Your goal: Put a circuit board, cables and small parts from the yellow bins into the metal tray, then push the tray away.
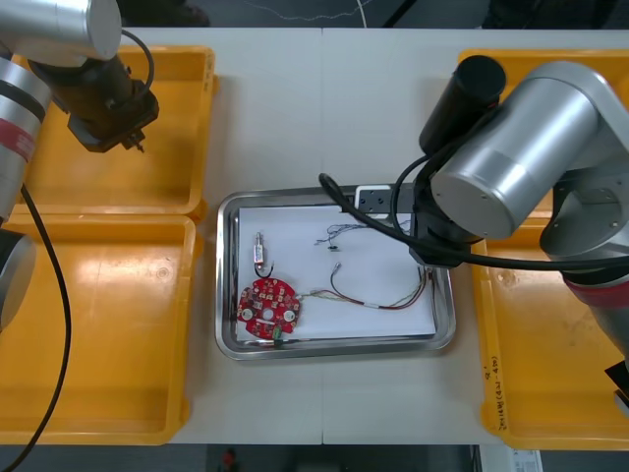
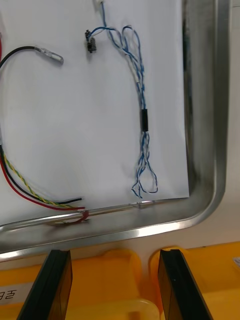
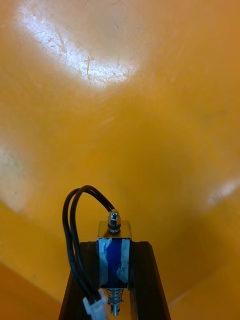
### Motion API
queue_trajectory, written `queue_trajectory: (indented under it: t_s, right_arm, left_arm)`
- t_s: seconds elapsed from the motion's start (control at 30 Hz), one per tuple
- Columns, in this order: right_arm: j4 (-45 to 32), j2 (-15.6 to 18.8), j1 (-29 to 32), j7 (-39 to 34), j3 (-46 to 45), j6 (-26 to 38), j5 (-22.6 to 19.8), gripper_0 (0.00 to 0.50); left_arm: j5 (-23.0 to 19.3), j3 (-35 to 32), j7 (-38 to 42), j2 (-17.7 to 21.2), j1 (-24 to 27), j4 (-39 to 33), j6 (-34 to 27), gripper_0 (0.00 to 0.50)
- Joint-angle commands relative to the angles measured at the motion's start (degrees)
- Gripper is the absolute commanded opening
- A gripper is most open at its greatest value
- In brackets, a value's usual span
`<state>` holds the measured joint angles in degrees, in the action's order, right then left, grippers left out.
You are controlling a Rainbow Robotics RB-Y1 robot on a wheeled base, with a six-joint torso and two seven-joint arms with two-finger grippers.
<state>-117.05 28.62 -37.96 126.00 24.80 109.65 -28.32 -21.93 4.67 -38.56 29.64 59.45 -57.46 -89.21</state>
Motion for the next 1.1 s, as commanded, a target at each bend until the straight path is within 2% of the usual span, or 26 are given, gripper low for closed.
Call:
queue_trajectory:
  t_s: [0.03,0.13,0.3,0.5,0.77,1.03,1.1]
  right_arm:
    - [-6.70,-0.76,3.42,-1.64,-8.89,0.35,0.37,0.500]
    - [-8.37,-0.58,4.56,-2.69,-12.50,0.35,0.20,0.500]
    - [-12.15,0.38,8.43,-10.78,-18.65,0.35,0.99,0.500]
    - [-14.61,2.14,13.09,-20.09,-23.22,0.35,1.96,0.500]
    - [-16.72,3.28,17.04,-30.02,-29.99,0.35,1.78,0.500]
    - [-18.22,4.43,23.20,-30.73,-38.95,0.35,0.55,0.500]
    - [-18.39,4.43,25.13,-30.90,-42.29,0.35,-0.95,0.500]
  left_arm:
    - [0.84,-3.35,3.23,2.09,-0.30,-6.61,-5.28,0.000]
    - [0.75,-3.53,3.23,2.09,-0.39,-9.60,-8.09,0.000]
    - [0.22,-3.44,2.96,2.09,-0.39,-15.58,-14.06,0.000]
    - [-3.64,-1.24,3.23,2.09,-0.48,-22.70,-20.39,0.000]
    - [-8.83,3.94,4.99,0.68,-0.48,-31.93,-20.79,0.000]
    - [-10.23,9.13,8.59,-3.10,-0.48,-36.23,-20.79,0.000]
    - [-10.67,10.89,8.77,-4.15,-0.48,-36.85,-20.79,0.000]
